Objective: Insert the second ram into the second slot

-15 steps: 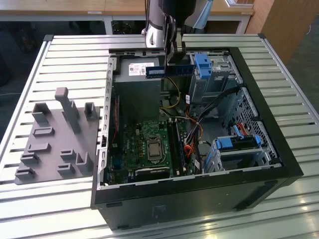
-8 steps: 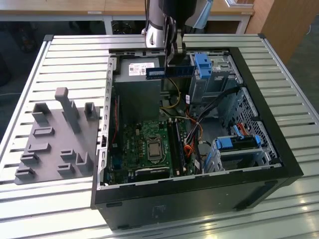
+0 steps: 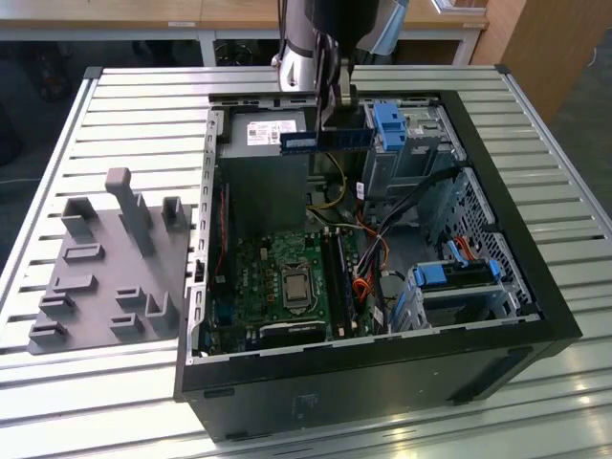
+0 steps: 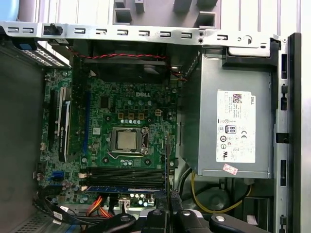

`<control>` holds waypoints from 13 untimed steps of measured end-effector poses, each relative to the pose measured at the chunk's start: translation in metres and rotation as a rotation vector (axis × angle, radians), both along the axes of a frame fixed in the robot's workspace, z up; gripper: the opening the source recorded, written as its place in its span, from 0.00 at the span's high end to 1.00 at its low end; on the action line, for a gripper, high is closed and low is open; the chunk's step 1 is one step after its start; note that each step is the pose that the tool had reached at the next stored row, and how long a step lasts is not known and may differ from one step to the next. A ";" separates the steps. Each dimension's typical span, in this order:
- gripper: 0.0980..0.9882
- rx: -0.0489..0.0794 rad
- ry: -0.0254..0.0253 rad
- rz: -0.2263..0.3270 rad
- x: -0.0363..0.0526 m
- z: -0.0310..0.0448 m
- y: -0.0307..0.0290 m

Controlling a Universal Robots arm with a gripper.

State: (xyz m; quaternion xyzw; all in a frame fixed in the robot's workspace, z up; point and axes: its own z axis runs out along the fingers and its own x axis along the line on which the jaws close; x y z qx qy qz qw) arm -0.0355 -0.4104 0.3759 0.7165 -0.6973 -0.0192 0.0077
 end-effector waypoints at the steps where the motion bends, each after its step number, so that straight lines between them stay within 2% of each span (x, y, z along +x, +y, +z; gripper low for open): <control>1: 0.96 0.000 0.0000 0.000 0.0000 0.0000 -0.0004; 13: 0.96 0.000 0.0000 0.000 0.0000 0.0000 -0.0032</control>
